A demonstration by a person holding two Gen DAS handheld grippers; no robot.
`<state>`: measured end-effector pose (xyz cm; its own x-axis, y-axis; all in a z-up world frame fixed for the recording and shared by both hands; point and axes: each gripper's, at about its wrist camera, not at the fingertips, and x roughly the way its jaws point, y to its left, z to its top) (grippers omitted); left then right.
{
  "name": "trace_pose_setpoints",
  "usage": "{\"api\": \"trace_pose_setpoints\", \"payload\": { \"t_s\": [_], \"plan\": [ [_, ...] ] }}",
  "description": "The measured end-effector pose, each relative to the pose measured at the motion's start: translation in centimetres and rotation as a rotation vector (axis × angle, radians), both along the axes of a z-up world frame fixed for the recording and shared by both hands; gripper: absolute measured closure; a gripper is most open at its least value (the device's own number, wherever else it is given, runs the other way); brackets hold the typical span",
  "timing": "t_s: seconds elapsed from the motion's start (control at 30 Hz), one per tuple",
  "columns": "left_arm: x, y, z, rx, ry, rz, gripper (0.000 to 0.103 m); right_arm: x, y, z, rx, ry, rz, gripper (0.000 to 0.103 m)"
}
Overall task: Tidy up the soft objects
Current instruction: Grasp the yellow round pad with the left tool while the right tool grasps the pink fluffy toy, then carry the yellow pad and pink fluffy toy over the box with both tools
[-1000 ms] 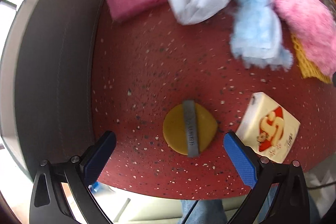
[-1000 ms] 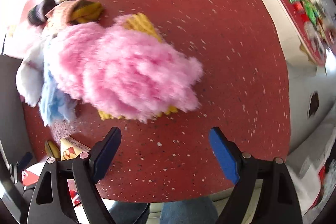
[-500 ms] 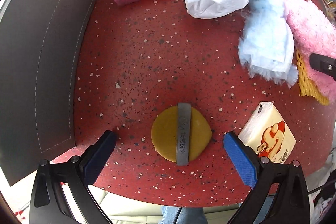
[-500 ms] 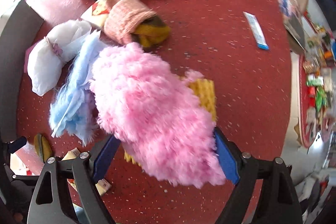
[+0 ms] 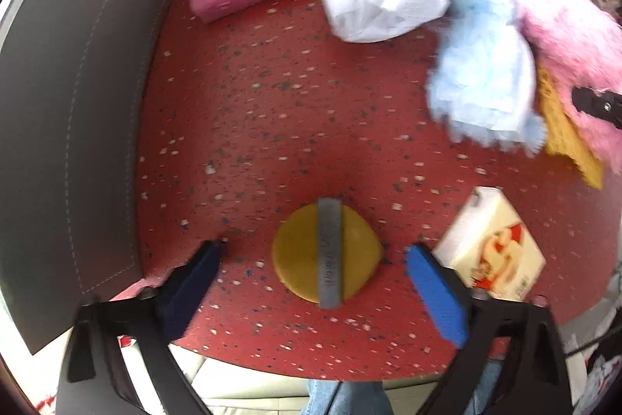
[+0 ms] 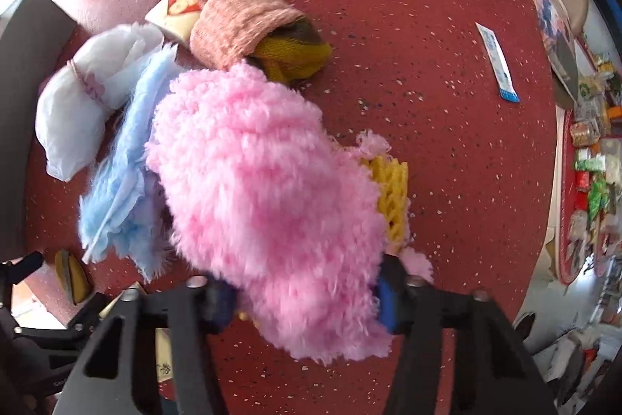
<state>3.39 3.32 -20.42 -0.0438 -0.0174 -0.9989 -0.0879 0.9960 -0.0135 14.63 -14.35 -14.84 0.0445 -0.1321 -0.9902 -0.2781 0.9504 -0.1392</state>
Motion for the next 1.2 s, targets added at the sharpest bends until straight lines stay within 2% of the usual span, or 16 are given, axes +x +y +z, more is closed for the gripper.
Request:
{"api": "trace_pose_setpoints", "payload": {
  "t_s": [0.07,0.13,0.23,0.47,0.77,1.03,1.2],
  "plan": [
    [0.2,-0.6,0.5,-0.005,-0.025,-0.037,0.039,-0.1,-0.5,0.6,0.021,-0.004,-0.025,0.059],
    [0.3,-1.3,0.8,-0.006,-0.032,-0.084,0.051,-0.2,-0.9,1.2,0.037,-0.008,-0.04,0.062],
    [0.3,-1.3,1.1,-0.027,-0.021,-0.098,0.051,-0.1,-1.9,2.5,0.074,-0.019,-0.074,0.064],
    [0.3,-0.5,3.7,-0.04,-0.078,-0.135,0.051,-1.8,-4.6,5.2,0.198,-0.018,-0.206,0.065],
    [0.5,1.1,8.2,-0.066,-0.178,-0.126,0.051,-6.6,-4.7,7.8,0.254,-0.039,-0.291,0.065],
    [0.6,2.4,11.7,-0.066,-0.262,-0.119,0.051,-7.9,-5.1,10.5,0.293,-0.099,-0.369,0.065],
    [1.2,3.8,12.8,-0.061,-0.293,-0.088,0.051,-7.8,-4.4,12.4,0.292,-0.137,-0.355,0.065]
  ]
}}
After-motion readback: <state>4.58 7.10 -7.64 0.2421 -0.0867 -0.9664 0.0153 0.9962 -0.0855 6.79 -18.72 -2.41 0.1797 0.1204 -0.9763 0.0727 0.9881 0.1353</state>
